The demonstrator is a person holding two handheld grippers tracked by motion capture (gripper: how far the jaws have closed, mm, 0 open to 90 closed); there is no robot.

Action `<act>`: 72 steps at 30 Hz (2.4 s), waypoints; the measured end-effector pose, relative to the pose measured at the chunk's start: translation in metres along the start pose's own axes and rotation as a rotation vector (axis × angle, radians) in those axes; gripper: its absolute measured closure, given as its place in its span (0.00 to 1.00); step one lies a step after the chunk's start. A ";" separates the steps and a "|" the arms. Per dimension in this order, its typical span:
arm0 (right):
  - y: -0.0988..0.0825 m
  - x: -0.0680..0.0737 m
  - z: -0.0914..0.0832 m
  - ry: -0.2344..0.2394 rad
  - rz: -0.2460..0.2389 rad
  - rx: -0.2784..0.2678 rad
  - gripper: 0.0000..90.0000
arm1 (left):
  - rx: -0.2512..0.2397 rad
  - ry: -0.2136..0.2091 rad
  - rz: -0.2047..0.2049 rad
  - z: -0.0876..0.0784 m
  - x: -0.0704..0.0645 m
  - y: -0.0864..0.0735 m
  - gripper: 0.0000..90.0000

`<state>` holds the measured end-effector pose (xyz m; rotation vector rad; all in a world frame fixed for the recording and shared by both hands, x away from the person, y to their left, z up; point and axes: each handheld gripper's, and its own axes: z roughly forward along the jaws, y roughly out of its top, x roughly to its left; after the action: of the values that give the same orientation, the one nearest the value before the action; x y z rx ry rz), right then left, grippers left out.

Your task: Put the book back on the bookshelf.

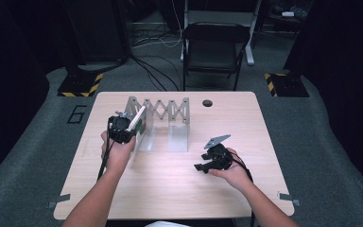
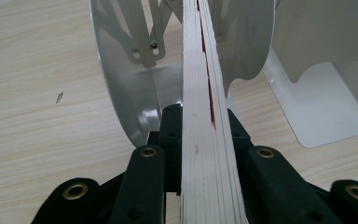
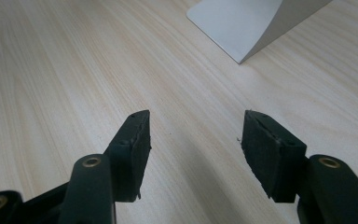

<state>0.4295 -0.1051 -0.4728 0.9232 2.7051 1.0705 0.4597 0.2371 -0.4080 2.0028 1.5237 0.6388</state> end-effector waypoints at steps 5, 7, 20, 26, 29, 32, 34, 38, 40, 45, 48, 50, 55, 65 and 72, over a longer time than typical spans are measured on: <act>-0.003 -0.001 -0.001 -0.014 0.006 0.005 0.47 | 0.015 0.007 0.000 0.003 -0.002 -0.001 0.84; -0.005 -0.002 0.000 -0.021 0.011 -0.010 0.47 | 0.019 0.008 -0.003 0.005 -0.002 -0.002 0.84; -0.013 -0.004 0.000 -0.043 0.016 -0.013 0.47 | 0.032 0.002 -0.041 0.015 0.000 -0.007 0.84; -0.014 -0.003 0.001 -0.033 0.002 -0.001 0.47 | 0.041 0.003 -0.038 0.018 -0.001 -0.010 0.84; -0.013 -0.001 0.001 -0.033 0.010 -0.004 0.47 | 0.042 0.007 -0.040 0.019 -0.001 -0.012 0.84; -0.013 -0.001 0.001 -0.030 0.011 -0.008 0.47 | 0.045 0.004 -0.032 0.019 -0.001 -0.012 0.84; -0.014 -0.001 0.001 -0.026 0.015 -0.010 0.47 | 0.044 0.005 -0.031 0.019 -0.002 -0.012 0.83; -0.015 -0.002 0.000 -0.028 0.025 -0.004 0.47 | 0.041 0.002 -0.027 0.018 -0.002 -0.013 0.82; -0.017 -0.004 0.001 -0.033 0.023 -0.014 0.47 | 0.041 0.003 -0.026 0.018 -0.001 -0.013 0.81; -0.019 -0.006 0.000 -0.037 0.037 0.000 0.47 | 0.042 -0.004 -0.034 0.017 0.002 -0.014 0.79; -0.021 -0.007 0.001 -0.044 0.035 -0.011 0.47 | 0.030 -0.007 -0.033 0.015 0.002 -0.013 0.76; -0.021 -0.008 -0.001 -0.042 0.035 0.003 0.47 | 0.022 -0.008 -0.034 0.013 0.003 -0.013 0.75; -0.021 -0.006 0.000 -0.044 0.053 0.011 0.47 | 0.007 -0.010 -0.029 0.007 0.005 -0.012 0.70; -0.021 -0.006 0.001 -0.047 0.037 0.011 0.47 | -0.019 -0.015 -0.016 -0.001 0.003 -0.011 0.62; -0.021 -0.005 0.001 -0.047 0.050 0.013 0.47 | -0.042 -0.028 -0.013 -0.010 0.003 -0.006 0.59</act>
<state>0.4232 -0.1196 -0.4875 1.0107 2.6677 1.0271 0.4498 0.2424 -0.4049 1.9609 1.4935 0.6305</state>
